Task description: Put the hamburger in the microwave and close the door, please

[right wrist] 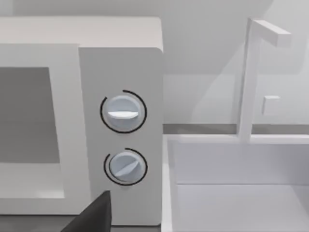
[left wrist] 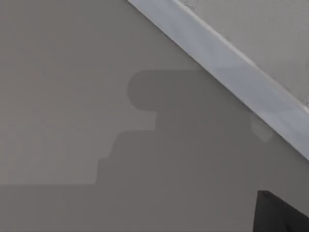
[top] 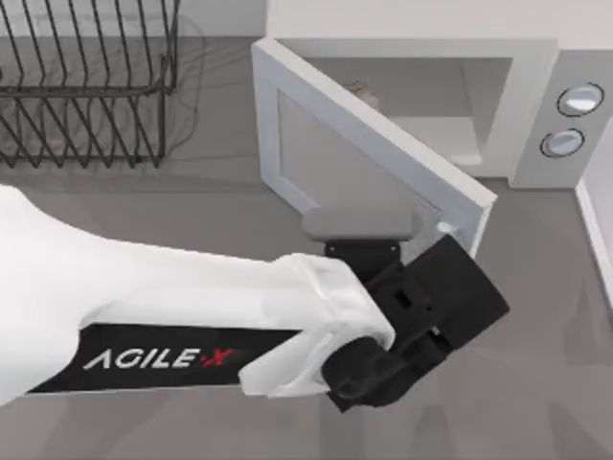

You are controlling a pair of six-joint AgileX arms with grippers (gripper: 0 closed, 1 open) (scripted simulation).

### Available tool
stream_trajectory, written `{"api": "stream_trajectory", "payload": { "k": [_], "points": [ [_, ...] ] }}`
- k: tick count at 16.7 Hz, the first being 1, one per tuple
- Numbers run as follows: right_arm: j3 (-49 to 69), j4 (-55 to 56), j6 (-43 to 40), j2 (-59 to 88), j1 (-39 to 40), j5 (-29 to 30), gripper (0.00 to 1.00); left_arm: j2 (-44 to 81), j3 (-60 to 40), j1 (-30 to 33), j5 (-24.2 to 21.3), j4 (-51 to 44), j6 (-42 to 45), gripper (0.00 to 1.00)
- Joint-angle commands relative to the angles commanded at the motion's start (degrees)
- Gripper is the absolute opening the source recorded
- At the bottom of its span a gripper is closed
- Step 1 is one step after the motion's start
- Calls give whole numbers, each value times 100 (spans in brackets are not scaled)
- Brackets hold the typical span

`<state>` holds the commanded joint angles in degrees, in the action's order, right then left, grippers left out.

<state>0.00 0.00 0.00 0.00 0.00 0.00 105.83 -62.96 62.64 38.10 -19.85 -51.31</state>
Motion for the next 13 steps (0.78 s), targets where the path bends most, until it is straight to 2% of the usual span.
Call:
{"api": "stream_trajectory", "payload": {
  "k": [3,13],
  "points": [
    [0,0,0,0,0,0,100,244,-371,86,33,-189,-99,0],
    [0,0,0,0,0,0,100,1772,-2685,618,239,-1364,-711,0]
  ]
}}
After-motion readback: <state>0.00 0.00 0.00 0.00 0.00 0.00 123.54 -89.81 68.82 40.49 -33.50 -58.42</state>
